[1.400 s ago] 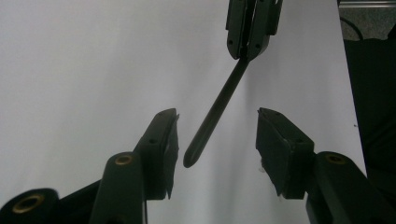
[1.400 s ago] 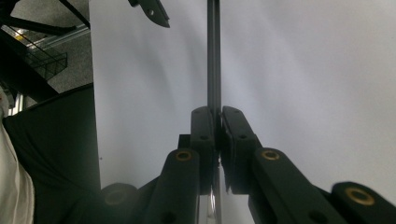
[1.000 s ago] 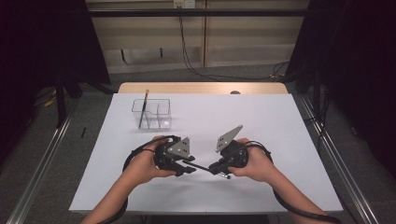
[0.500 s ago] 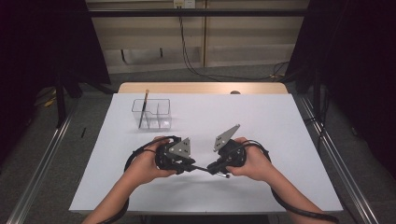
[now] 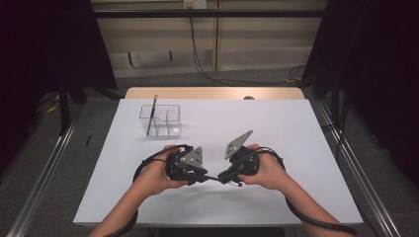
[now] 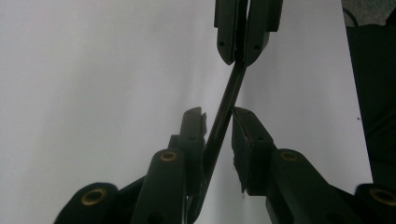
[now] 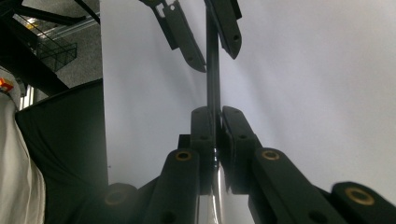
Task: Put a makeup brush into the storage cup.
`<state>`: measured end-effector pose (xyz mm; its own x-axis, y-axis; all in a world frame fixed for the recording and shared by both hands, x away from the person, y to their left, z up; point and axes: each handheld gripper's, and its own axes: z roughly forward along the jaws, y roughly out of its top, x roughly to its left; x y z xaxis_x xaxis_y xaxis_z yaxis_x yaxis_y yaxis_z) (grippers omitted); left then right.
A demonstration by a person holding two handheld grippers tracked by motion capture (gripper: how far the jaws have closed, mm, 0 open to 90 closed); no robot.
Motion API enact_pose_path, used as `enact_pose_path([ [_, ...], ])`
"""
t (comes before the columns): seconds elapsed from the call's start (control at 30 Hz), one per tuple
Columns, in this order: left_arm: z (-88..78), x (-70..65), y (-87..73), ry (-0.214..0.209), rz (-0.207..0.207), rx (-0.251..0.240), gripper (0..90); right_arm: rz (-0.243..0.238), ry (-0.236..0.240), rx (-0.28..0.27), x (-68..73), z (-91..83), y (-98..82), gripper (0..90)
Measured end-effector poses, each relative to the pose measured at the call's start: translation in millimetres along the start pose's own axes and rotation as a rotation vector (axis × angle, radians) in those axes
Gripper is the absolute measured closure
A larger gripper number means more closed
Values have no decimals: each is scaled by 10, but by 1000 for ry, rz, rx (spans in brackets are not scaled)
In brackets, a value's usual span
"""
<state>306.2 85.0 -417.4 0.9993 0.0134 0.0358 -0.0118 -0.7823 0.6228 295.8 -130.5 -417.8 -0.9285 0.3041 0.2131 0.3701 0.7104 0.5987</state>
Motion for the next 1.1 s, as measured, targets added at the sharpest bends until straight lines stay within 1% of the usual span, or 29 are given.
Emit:
enact_pose_path([
  [0.03,-3,3,4,-4,1,8,746,-1,-3,1,-2,2,4,845],
  [0.17,4,6,8,-8,1,11,749,0,2,1,-8,12,17,845],
  [0.23,8,4,9,-14,2,9,750,1,5,1,-8,16,19,845],
  [0.3,21,1,11,-10,2,7,749,3,6,2,-11,20,20,845],
  [0.53,62,-2,25,-27,5,5,748,-1,10,0,-18,24,34,845],
  [0.73,84,-10,44,-27,6,3,755,0,15,-1,-21,8,55,845],
  [0.83,91,-9,52,-28,4,17,769,0,17,-5,-25,5,60,845],
  [0.97,91,-11,52,-33,-2,21,783,2,18,-11,-21,-10,71,845],
  [1.0,92,-12,52,-35,-2,23,785,-4,17,-13,-24,-13,73,845],
  [1.03,89,-8,54,-35,8,29,787,-5,17,-14,-22,-15,76,845],
  [1.1,95,-19,54,-31,7,27,792,1,18,-14,-19,-23,83,845],
])
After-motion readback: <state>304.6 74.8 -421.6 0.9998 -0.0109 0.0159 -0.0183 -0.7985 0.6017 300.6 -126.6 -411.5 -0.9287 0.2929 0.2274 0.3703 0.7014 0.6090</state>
